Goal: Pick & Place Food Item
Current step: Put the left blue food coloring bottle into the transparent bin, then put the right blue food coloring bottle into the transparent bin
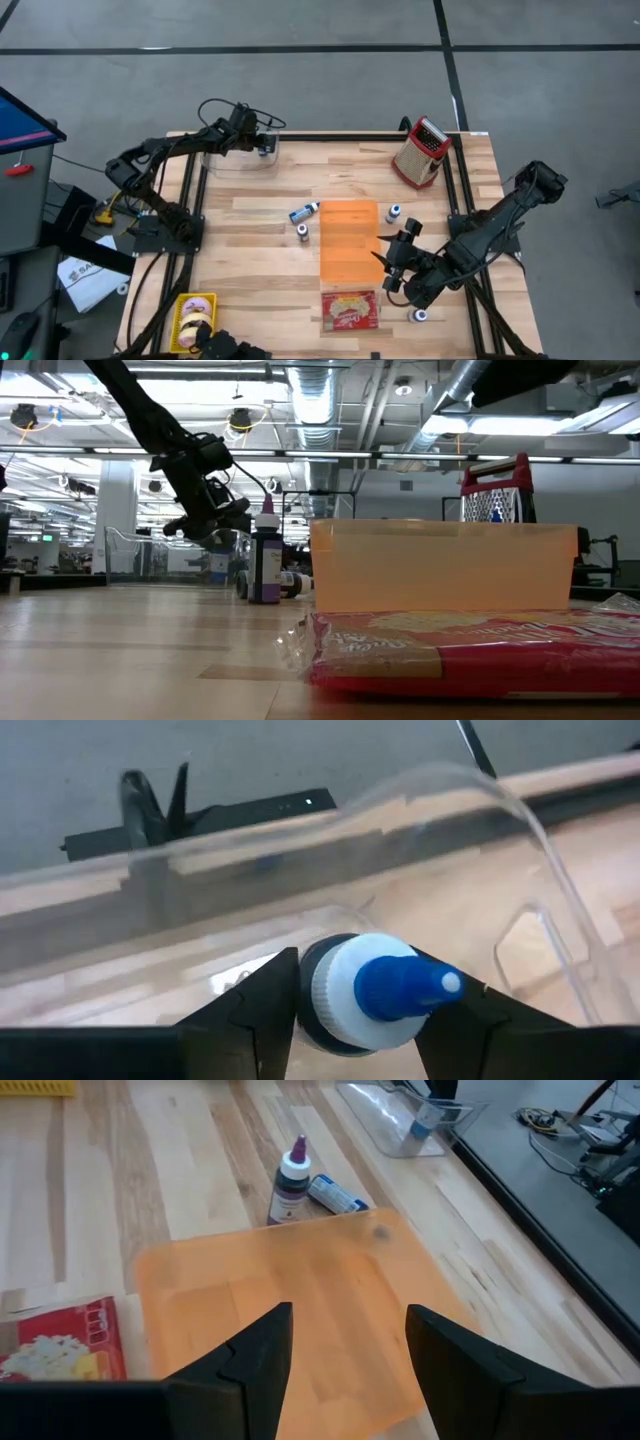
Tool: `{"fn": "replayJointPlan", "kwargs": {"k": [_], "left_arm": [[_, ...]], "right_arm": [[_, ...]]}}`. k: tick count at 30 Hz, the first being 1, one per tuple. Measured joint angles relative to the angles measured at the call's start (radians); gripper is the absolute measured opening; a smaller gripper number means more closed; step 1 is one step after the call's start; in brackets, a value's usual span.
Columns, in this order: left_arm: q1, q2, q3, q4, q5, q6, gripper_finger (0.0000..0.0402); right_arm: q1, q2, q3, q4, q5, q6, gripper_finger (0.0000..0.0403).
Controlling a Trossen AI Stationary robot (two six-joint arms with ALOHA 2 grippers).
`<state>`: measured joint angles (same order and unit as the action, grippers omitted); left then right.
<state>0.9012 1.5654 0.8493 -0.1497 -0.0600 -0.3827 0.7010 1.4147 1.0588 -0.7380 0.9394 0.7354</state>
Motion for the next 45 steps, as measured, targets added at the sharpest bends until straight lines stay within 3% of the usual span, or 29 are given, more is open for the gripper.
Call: {"fn": "replayJointPlan", "kwargs": {"k": [14,21,24,30,34,40,45], "left_arm": [[0.0,-0.052,-0.011,0.088,0.009,0.099,0.0193],[-0.029,-0.249,-0.011,-0.095,0.042,0.219,0.02],[-0.073,-0.336,-0.011,-0.216,0.114,0.279,0.0195],[-0.271,-0.462,-0.034,-0.418,0.313,0.419,0.0181],[-0.469,-0.542,-0.126,-0.388,0.337,0.45,0.017],[-0.758,-0.612,-0.275,-0.193,0.172,0.313,0.0179],[-0.967,-0.577,-0.36,0.063,-0.065,0.3,0.0208]], "right_arm": [[-0.003,-0.002,0.0,0.002,0.0,-0.002,0.0189],[-0.01,-0.003,0.0,0.002,0.001,-0.002,0.0189],[-0.018,-0.003,0.0,0.0,0.001,-0.002,0.0189],[-0.03,-0.003,0.0,0.0,0.003,-0.002,0.0189],[-0.027,-0.003,0.0,0.023,0.003,-0.002,0.0189],[-0.007,-0.003,0.0,0.037,0.002,-0.002,0.0189],[-0.006,-0.003,0.015,0.036,0.0,-0.016,0.0189]]}}
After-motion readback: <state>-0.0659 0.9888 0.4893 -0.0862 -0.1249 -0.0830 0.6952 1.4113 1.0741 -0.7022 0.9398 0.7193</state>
